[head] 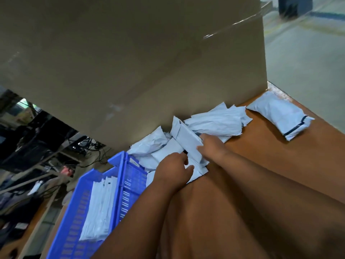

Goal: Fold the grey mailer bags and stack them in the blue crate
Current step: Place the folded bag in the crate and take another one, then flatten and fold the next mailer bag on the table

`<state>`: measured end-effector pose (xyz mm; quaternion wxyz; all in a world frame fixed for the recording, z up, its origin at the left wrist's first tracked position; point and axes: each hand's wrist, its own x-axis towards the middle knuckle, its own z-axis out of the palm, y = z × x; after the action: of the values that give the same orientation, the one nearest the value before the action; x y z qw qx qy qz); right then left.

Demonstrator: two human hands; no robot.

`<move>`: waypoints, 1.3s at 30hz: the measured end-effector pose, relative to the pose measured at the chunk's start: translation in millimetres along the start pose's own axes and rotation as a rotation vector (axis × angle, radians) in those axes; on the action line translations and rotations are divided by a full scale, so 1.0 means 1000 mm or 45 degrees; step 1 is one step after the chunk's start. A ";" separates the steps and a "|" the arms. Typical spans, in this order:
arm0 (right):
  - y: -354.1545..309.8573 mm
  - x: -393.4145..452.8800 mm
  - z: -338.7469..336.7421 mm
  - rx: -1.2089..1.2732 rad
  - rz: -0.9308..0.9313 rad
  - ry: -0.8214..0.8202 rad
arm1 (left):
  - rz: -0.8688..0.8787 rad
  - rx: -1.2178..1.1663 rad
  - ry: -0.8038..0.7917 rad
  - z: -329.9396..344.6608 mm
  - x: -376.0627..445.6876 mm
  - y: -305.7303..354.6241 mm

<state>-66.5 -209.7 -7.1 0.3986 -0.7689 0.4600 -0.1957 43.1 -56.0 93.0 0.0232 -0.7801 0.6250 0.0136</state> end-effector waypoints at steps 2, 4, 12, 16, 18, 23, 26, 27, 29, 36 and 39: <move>0.010 -0.023 -0.010 0.119 -0.059 -0.080 | 0.065 0.038 0.046 0.000 -0.013 0.001; 0.024 -0.051 -0.020 0.154 -0.112 -0.170 | 0.172 0.139 0.099 0.004 -0.028 -0.001; 0.069 -0.175 -0.051 0.076 -0.208 -0.583 | 0.614 0.229 0.039 0.055 -0.112 0.002; 0.082 -0.218 -0.046 -0.142 -0.211 -0.568 | 0.666 0.108 -0.072 0.097 -0.145 0.015; 0.086 -0.235 -0.040 -0.294 -0.219 -0.467 | 0.648 -0.009 -0.078 0.117 -0.159 0.022; 0.084 -0.270 -0.021 -0.476 -0.244 -0.163 | 0.566 -0.108 0.031 0.139 -0.178 0.028; 0.078 -0.281 -0.017 -0.662 -0.274 -0.034 | 0.517 -0.119 0.017 0.142 -0.182 0.036; 0.075 -0.282 -0.016 -0.711 -0.292 0.016 | 0.497 -0.119 0.016 0.143 -0.182 0.038; 0.067 -0.281 -0.015 -0.801 -0.313 0.094 | 0.465 -0.134 -0.004 0.145 -0.176 0.046; 0.080 -0.280 0.015 -0.995 -0.160 -0.122 | 0.466 -0.145 -0.046 0.161 -0.164 0.068; 0.082 -0.277 0.017 -1.022 -0.167 -0.131 | 0.463 -0.124 -0.041 0.160 -0.164 0.070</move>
<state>-239.1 15.4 -64.1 0.0759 -0.8998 0.4295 0.0131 -59.8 97.0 -59.9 -0.0075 -0.6541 0.7540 0.0603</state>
